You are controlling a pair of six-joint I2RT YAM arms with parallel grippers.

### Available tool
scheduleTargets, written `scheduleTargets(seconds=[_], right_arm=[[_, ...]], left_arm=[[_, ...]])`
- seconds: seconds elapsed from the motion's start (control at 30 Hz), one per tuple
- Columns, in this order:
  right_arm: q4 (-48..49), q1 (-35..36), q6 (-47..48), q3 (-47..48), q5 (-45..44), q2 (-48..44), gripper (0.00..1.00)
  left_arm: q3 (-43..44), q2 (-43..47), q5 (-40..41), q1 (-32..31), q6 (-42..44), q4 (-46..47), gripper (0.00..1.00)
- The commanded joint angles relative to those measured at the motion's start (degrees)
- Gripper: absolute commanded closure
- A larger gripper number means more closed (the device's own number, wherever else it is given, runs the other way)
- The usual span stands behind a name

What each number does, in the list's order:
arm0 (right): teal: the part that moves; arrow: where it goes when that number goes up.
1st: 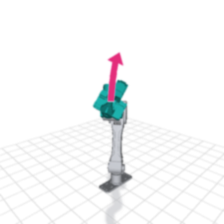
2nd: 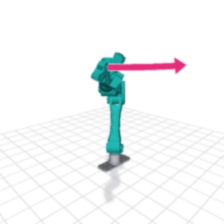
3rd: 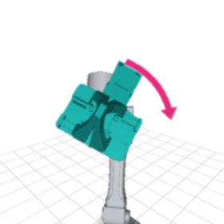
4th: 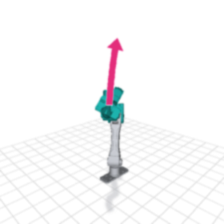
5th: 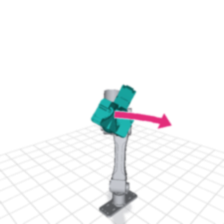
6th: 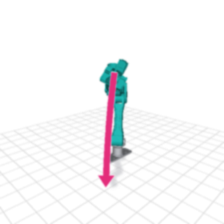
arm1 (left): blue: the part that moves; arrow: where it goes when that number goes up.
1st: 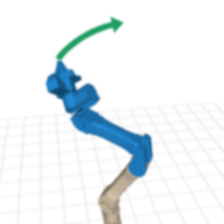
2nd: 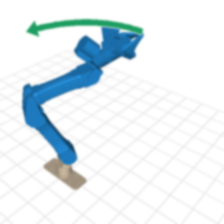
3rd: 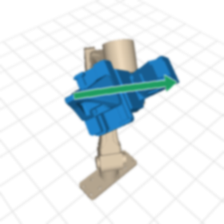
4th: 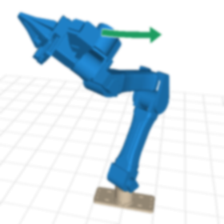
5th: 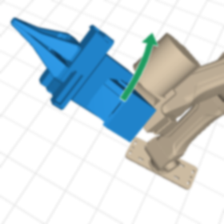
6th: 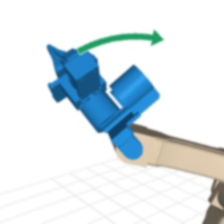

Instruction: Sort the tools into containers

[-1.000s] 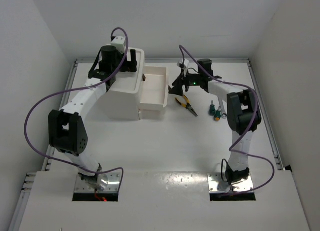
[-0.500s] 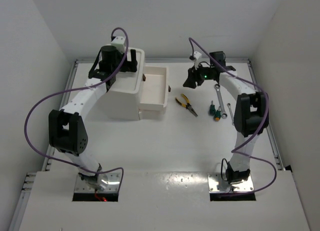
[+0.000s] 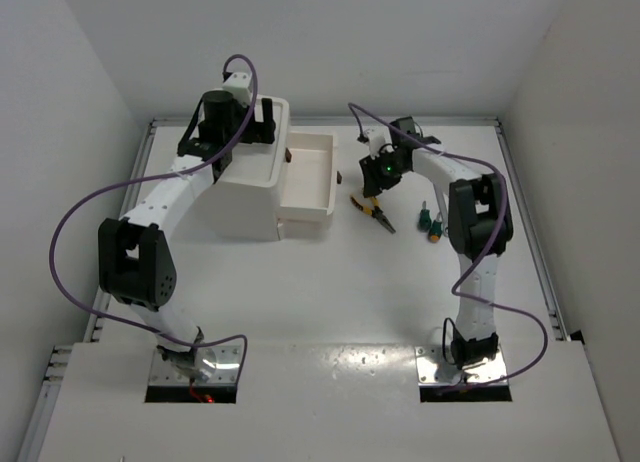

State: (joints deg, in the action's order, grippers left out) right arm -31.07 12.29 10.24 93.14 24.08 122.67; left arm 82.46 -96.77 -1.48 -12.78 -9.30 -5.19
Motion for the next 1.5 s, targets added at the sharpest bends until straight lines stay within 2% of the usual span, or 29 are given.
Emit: scheduleTargets(seconds=[0.0,0.13,0.37,0.4,0.43,0.47,0.5,0.63,0.83,0.97,1.07,1.13,1.17,1.23,1.27,1.3,1.33,1.37,1.47], right_arm=[[0.1,0.5,-3.4,2.7,-6.2,2.2,0.54],[1.0,1.1,-4.7,3.4,-11.2,4.1,0.53],[2.2,2.2,-4.7,3.4,-14.4,6.3,0.53],[2.2,2.2,-4.7,3.4,-14.4,6.3,0.57],[2.2,2.2,-4.2,3.4,-14.4,6.8,0.69],[2.2,2.8,-4.2,3.4,-15.0,6.8,0.9],[2.2,2.8,-3.6,3.4,-15.0,6.8,0.99],[1.7,4.0,-4.7,2.7,-15.0,5.2,1.0],[1.8,1.0,-16.6,5.9,-19.5,-4.5,1.0],[-2.1,-1.0,-23.8,15.7,-26.5,-7.5,1.0],[-5.2,-1.6,-31.9,22.3,-27.2,-7.5,1.0],[-6.3,-1.6,-36.5,28.5,-25.1,-6.8,1.0],[-6.3,-1.6,-41.8,31.4,-20.4,-6.1,1.0],[-4.3,-1.6,-48.5,32.9,-14.9,-5.4,1.0],[-3.0,-1.6,-56.9,32.9,-9.5,-4.6,1.0],[-1.2,-1.6,-60.9,31.8,-6.2,-4.6,1.0],[3.3,-1.6,-64.7,30.9,-1.0,-3.4,1.0],[4.5,-0.5,-69.3,30.2,-1.0,-3.4,1.0],[6.3,2.3,-70.7,28.6,-1.0,-1.9,1.0]], left_arm=[[-4.6,-6.1,-3.9,-0.2,-4.9,-19.9,0.0],[-4.6,-6.1,-3.4,-0.2,-4.9,-19.9,0.0],[-5.1,-5.6,-3.4,-0.2,-4.9,-19.9,0.0],[-5.1,-5.6,-3.4,-0.2,-4.9,-19.9,0.0],[-5.1,-5.6,-3.4,-0.2,-4.9,-19.9,0.0],[-5.1,-5.6,-3.4,-0.2,-4.9,-19.9,0.0],[-5.1,-5.6,-3.4,-0.2,-4.9,-19.9,0.0],[-5.6,-5.6,-2.8,-0.2,-4.9,-19.9,0.0],[-6.2,-4.5,-2.3,-0.2,-5.4,-19.9,0.0],[-6.7,-4.5,-2.3,-0.2,-5.4,-19.9,0.0],[-6.7,-4.0,-2.3,-0.2,-5.4,-19.9,0.0],[-6.7,-4.0,-2.3,-0.2,-5.4,-19.9,0.0],[-6.7,-4.0,-2.3,-0.2,-5.4,-19.9,0.0],[-6.7,-4.0,-2.3,-0.2,-5.4,-19.9,0.0],[-6.7,-4.0,-2.3,-0.2,-5.4,-19.9,0.0],[-6.7,-4.0,-2.3,-0.2,-5.4,-19.9,0.0],[-6.7,-4.0,-2.3,-0.2,-5.4,-19.9,0.0],[-6.7,-4.0,-2.3,-0.2,-5.4,-19.9,0.0],[-6.7,-4.0,-2.3,-0.2,-5.4,-19.9,0.0]])
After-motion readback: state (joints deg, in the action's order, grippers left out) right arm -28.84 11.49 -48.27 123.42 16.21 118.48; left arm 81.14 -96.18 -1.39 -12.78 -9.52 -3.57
